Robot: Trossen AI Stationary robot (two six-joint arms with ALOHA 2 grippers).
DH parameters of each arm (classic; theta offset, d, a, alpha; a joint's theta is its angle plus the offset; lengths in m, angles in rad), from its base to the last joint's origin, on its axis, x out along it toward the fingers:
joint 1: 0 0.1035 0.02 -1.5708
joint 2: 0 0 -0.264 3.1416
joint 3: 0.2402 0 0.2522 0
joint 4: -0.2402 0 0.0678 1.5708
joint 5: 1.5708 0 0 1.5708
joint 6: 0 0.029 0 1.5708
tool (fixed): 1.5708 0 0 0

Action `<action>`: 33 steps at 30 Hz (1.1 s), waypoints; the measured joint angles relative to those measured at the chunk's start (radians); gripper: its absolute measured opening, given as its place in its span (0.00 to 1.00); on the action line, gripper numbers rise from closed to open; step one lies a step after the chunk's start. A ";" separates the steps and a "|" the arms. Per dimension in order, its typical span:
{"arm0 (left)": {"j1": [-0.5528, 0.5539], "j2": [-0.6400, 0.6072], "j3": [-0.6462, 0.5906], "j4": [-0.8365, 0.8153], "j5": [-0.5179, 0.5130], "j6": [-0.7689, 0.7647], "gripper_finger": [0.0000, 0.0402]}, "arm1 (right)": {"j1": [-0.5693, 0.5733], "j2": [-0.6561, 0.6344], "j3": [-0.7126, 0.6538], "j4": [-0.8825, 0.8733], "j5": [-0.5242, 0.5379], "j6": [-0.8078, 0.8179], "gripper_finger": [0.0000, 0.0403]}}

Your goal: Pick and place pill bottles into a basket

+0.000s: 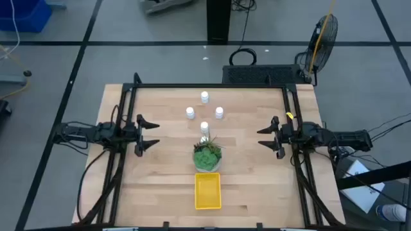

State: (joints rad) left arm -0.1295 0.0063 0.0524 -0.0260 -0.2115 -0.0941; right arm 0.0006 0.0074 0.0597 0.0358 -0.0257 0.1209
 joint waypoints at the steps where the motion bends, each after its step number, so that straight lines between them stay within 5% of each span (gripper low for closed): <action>1: 0.000 0.000 0.000 0.004 0.001 -0.011 0.85 | 0.000 0.000 0.000 -0.001 0.001 -0.009 0.52; 25: 0.000 0.000 0.003 -0.054 0.001 -0.027 0.85 | 0.000 0.000 0.000 0.002 0.027 -0.118 0.52; 33: 0.000 0.000 0.003 -0.053 -0.005 -0.053 0.85 | 0.000 0.000 0.000 0.013 0.129 -0.104 0.52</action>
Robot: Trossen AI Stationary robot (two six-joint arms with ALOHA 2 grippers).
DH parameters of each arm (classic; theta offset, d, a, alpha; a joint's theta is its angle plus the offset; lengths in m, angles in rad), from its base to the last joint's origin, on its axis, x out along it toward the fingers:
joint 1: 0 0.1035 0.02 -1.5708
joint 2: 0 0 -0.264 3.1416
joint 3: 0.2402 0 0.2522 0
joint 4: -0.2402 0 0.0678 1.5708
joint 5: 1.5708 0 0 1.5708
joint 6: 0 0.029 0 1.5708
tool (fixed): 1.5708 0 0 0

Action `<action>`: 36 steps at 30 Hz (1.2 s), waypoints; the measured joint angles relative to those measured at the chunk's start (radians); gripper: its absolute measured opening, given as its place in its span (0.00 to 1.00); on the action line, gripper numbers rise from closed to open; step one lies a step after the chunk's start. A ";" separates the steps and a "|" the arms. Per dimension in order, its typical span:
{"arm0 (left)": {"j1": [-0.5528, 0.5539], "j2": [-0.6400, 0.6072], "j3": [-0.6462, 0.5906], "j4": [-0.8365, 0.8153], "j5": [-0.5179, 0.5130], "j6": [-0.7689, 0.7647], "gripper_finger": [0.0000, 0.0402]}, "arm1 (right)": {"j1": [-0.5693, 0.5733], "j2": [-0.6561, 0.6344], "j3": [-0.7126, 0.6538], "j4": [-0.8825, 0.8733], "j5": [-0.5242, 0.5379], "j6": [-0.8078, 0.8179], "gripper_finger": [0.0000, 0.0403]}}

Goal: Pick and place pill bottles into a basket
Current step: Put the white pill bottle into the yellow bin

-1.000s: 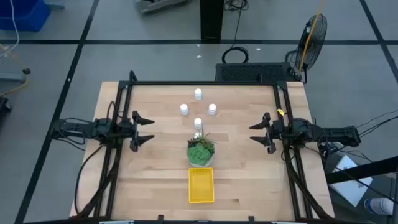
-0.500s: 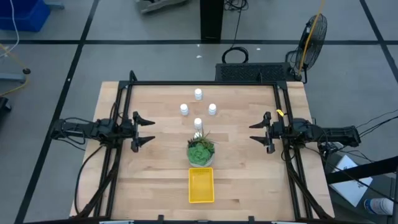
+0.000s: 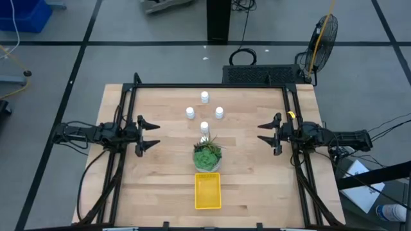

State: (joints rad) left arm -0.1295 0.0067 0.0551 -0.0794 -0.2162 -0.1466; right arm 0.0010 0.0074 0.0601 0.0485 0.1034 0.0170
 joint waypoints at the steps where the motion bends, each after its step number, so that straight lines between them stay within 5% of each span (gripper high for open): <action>1: 0.000 0.000 0.000 0.000 -0.001 0.006 0.85 | 0.000 0.000 0.000 0.000 0.000 -0.001 0.52; 23: 0.000 0.000 0.001 -0.009 0.033 -0.007 0.85 | 0.000 0.002 0.000 0.037 0.004 0.049 0.54; 36: 0.000 0.000 0.001 0.020 0.033 0.002 0.85 | -0.058 0.208 0.127 0.111 -0.029 -0.040 0.81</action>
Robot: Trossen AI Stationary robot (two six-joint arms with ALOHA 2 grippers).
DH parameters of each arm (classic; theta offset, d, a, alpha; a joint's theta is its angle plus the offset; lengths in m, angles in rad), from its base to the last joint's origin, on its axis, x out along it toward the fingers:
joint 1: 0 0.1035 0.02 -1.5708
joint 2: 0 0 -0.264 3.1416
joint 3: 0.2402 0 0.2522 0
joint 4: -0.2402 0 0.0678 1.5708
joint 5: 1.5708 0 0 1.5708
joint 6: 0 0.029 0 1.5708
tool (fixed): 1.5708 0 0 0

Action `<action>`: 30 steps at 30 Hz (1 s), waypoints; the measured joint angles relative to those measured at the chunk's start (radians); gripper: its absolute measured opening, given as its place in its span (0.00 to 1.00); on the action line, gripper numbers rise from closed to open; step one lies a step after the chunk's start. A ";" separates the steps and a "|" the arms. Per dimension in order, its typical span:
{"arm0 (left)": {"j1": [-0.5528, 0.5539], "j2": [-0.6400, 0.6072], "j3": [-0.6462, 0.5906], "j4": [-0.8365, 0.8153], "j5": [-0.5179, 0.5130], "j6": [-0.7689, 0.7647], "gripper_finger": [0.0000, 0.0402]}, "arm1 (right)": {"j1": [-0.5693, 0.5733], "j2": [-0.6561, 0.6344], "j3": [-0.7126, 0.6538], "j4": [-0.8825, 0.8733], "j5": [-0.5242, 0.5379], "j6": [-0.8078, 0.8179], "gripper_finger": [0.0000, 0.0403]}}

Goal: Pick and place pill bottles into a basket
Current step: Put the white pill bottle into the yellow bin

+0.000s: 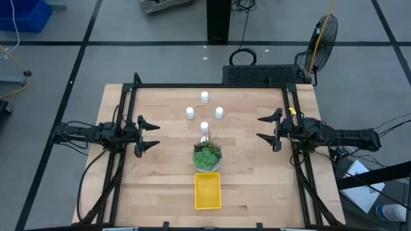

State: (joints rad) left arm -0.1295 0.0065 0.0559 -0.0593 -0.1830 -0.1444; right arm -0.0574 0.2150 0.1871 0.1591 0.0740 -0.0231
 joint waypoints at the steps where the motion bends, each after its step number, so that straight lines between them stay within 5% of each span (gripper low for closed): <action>1: 0.000 0.000 0.000 0.001 0.000 0.000 0.85 | -0.004 0.027 0.020 0.012 -0.009 -0.009 0.83; 10: 0.000 0.000 0.000 0.001 -0.001 -0.014 0.85 | -0.007 0.434 0.070 0.405 -0.384 0.112 0.89; 17: 0.000 0.000 0.000 0.002 0.000 -0.017 0.85 | -0.037 0.628 0.080 0.586 -0.409 0.116 0.89; 24: 0.000 0.000 0.000 0.001 0.000 -0.016 0.85 | -0.242 0.660 0.243 0.276 -0.374 0.038 0.89; 30: 0.000 0.000 0.000 0.002 0.000 -0.015 0.85 | -0.362 0.749 0.321 0.246 -0.332 -0.083 0.89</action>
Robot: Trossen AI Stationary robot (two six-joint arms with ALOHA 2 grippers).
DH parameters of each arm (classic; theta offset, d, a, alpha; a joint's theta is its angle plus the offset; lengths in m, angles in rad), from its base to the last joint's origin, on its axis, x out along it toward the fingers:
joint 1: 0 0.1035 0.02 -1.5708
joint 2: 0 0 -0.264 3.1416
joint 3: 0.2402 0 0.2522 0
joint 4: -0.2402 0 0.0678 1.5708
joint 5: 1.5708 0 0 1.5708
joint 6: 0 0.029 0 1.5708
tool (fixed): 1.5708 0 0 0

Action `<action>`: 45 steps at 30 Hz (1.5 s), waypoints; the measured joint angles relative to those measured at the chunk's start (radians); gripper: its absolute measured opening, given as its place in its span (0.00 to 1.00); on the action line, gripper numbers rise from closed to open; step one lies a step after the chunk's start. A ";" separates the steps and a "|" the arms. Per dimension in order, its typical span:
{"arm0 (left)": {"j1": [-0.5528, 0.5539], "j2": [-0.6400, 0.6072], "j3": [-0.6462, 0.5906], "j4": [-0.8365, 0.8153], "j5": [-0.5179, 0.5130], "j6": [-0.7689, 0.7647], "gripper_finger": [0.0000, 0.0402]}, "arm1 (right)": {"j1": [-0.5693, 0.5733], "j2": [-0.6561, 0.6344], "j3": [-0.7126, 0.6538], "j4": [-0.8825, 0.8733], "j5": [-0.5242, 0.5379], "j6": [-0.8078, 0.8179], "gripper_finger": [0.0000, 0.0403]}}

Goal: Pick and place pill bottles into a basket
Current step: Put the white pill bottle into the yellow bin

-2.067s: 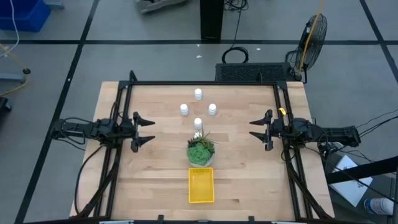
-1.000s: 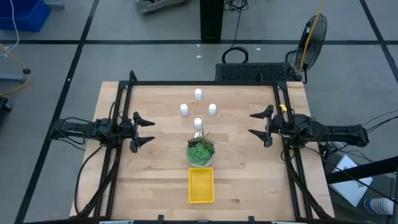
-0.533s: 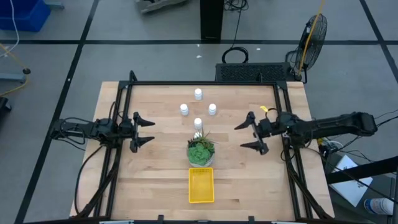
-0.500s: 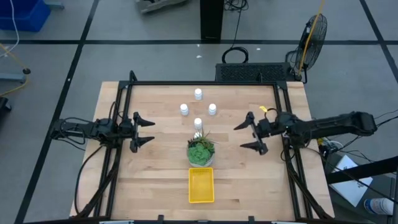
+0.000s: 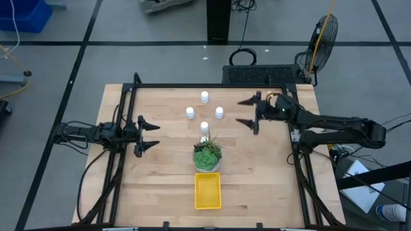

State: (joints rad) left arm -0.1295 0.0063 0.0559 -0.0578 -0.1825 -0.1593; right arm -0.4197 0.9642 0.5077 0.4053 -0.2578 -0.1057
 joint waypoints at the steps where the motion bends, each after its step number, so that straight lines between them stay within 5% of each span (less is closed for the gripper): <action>1: 0.000 0.000 0.000 0.000 0.000 0.000 0.85 | -0.021 0.019 0.001 0.004 0.010 -0.017 0.89; 9: 0.000 0.000 0.000 0.000 0.000 0.002 0.85 | -0.167 0.183 0.014 0.105 0.019 -0.046 0.89; 21: 0.000 0.000 0.000 -0.004 0.000 -0.001 0.85 | -0.169 0.439 0.257 0.096 -0.060 -0.103 0.89; 45: 0.000 0.000 0.000 -0.038 0.040 -0.028 0.85 | -0.168 0.755 0.942 -0.590 -0.057 -0.264 0.89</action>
State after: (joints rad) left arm -0.1295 0.0067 0.0563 -0.0958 -0.1423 -0.1875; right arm -0.5873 1.7196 1.4500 -0.1846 -0.3151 -0.3692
